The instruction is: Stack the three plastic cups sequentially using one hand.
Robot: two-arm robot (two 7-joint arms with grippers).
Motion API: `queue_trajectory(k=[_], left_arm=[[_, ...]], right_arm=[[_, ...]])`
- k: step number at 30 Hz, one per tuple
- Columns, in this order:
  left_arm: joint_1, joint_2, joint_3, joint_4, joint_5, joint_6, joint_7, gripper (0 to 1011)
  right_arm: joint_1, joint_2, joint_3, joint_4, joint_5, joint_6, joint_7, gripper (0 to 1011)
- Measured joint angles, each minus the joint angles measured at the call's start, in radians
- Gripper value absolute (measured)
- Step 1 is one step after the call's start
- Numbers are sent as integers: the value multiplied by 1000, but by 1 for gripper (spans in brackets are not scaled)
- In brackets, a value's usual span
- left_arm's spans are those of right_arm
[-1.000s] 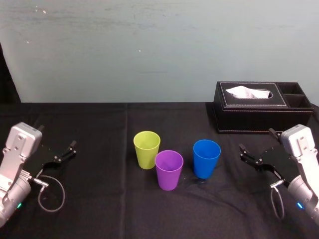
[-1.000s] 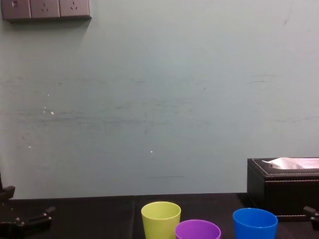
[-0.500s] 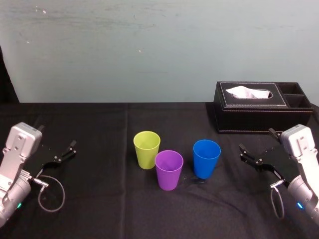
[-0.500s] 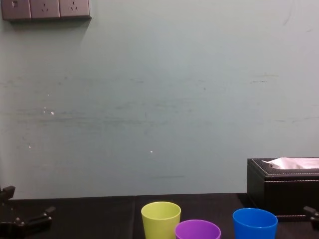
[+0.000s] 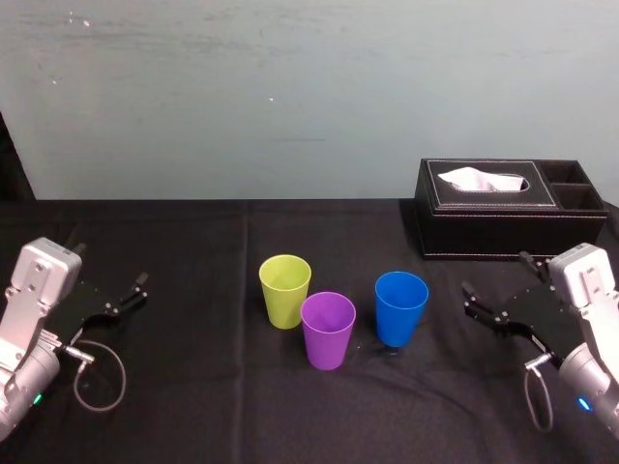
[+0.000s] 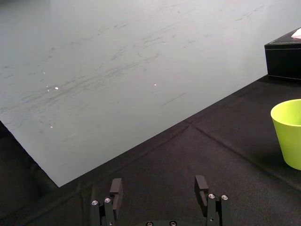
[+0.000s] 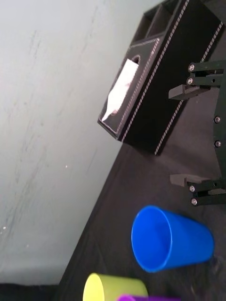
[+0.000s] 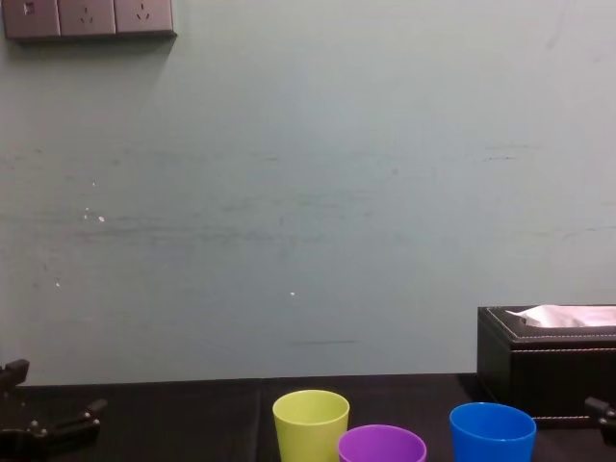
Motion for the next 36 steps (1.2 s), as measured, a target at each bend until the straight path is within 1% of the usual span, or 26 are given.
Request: queue_trajectory(k=[2, 3, 6, 7, 9, 10, 12, 13, 15, 16, 18, 20, 23, 26, 29, 32, 36], left_arm=[[0, 0, 0, 0, 0, 0, 0, 1000], [0, 0, 0, 0, 0, 0, 0, 1000], [0, 0, 0, 0, 0, 0, 0, 1000], [0, 0, 0, 0, 0, 0, 0, 1000], [0, 0, 0, 0, 0, 0, 0, 1000], [0, 0, 0, 0, 0, 0, 0, 1000], [0, 0, 0, 0, 0, 0, 0, 1000], [0, 0, 0, 0, 0, 0, 0, 1000], [0, 0, 0, 0, 0, 0, 0, 1000], [0, 0, 0, 0, 0, 0, 0, 1000], [0, 0, 0, 0, 0, 0, 0, 1000], [0, 0, 0, 0, 0, 0, 0, 1000], [0, 0, 0, 0, 0, 0, 0, 1000], [0, 0, 0, 0, 0, 0, 0, 1000], [0, 0, 0, 0, 0, 0, 0, 1000], [0, 0, 0, 0, 0, 0, 0, 1000], [0, 0, 0, 0, 0, 0, 0, 1000]], right_arm=[[-12, 5, 9, -20, 16, 20, 13, 1003], [-27, 11, 20, -41, 35, 38, 26, 1003], [-51, 21, 36, -75, 70, 73, 50, 1003], [-67, 29, 46, -98, 91, 98, 65, 1003], [-82, 38, 56, -121, 112, 127, 81, 1003], [-94, 47, 62, -142, 129, 160, 97, 1003], [-103, 58, 64, -164, 142, 196, 115, 1003], [-108, 67, 65, -184, 152, 233, 132, 1003], [-111, 74, 65, -203, 161, 267, 148, 1003], [-111, 77, 65, -220, 171, 299, 162, 1003], [-110, 77, 65, -235, 177, 330, 170, 1003], [-104, 72, 63, -252, 177, 363, 174, 1003], [-94, 60, 56, -259, 173, 393, 177, 1003], [-74, 36, 43, -258, 169, 434, 189, 1003], [-65, 21, 35, -254, 163, 451, 193, 1003], [-51, -3, 26, -242, 151, 471, 196, 1003], [-41, -24, 22, -226, 140, 485, 196, 1003]])
